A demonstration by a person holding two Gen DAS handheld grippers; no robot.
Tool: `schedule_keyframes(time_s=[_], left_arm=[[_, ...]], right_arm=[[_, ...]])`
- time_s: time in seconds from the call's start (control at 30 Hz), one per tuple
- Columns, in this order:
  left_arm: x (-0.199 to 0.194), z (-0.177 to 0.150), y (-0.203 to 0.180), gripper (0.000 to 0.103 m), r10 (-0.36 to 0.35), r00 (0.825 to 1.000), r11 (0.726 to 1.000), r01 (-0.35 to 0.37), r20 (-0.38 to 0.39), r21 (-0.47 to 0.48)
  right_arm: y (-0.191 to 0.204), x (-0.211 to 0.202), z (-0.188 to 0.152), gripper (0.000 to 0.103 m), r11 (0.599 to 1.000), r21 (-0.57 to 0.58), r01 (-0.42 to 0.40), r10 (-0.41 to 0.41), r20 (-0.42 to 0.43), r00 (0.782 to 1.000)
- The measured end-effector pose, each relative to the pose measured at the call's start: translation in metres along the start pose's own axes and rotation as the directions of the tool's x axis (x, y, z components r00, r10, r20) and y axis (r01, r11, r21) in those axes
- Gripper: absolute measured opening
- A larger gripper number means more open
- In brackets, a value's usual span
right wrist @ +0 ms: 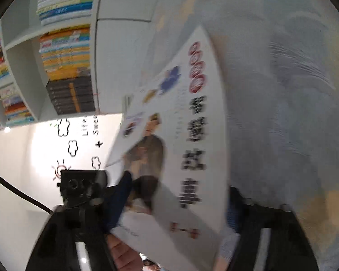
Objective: Organize books
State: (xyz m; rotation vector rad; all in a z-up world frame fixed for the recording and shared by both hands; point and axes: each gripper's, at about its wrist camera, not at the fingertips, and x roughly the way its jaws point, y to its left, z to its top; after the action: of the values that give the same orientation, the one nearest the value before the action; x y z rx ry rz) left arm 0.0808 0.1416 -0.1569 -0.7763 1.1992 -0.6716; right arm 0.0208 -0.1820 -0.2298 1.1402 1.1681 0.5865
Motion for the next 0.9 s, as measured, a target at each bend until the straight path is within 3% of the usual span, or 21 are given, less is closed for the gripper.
schedule_keyframes(time_s=[0.1,0.2,0.3,0.37,0.43,0.5,0.63,0.7,0.8,0.9], left_arm=[[-0.003,-0.004,0.0,0.018,0.112,0.994,0.992,-0.111,-0.003,0.063],[-0.001,-0.007,0.004,0.018,0.161,0.987,0.984,-0.16,-0.003,0.073],[0.001,-0.012,-0.009,0.018,0.263,0.965,0.95,-0.263,0.023,0.171],[-0.002,-0.015,-0.022,0.019,0.296,0.954,0.923,-0.3,0.052,0.242],[-0.008,-0.013,-0.029,0.019,0.291,0.954,0.92,-0.301,0.077,0.253],[-0.02,-0.011,-0.032,0.02,0.297,0.949,0.913,-0.314,0.104,0.261],[-0.047,-0.004,-0.039,0.021,0.249,0.953,0.926,-0.286,0.172,0.245],[-0.061,0.0,-0.048,0.021,0.236,0.947,0.926,-0.287,0.218,0.246],[-0.091,0.008,-0.06,0.021,0.229,0.925,0.916,-0.31,0.302,0.256],[-0.125,0.018,-0.061,0.021,0.25,0.885,0.898,-0.363,0.393,0.247]], right_arm=[[0.022,0.003,-0.005,0.049,0.979,-0.139,0.149,-0.147,0.027,0.989],[0.036,0.003,-0.007,0.047,0.934,-0.237,0.268,-0.263,0.051,0.963],[0.053,0.008,-0.011,0.043,0.864,-0.334,0.376,-0.363,0.103,0.926],[0.071,0.012,-0.017,0.042,0.78,-0.423,0.461,-0.432,0.168,0.886],[0.095,0.017,-0.029,0.041,0.657,-0.522,0.544,-0.484,0.26,0.835],[0.116,0.021,-0.038,0.041,0.553,-0.595,0.583,-0.508,0.313,0.803],[0.145,0.014,-0.045,0.039,0.515,-0.659,0.547,-0.479,0.308,0.822],[0.16,0.009,-0.052,0.039,0.473,-0.692,0.546,-0.457,0.337,0.823],[0.189,0.014,-0.059,0.039,0.426,-0.736,0.527,-0.408,0.364,0.838],[0.215,0.031,-0.059,0.039,0.406,-0.772,0.489,-0.349,0.363,0.864]])
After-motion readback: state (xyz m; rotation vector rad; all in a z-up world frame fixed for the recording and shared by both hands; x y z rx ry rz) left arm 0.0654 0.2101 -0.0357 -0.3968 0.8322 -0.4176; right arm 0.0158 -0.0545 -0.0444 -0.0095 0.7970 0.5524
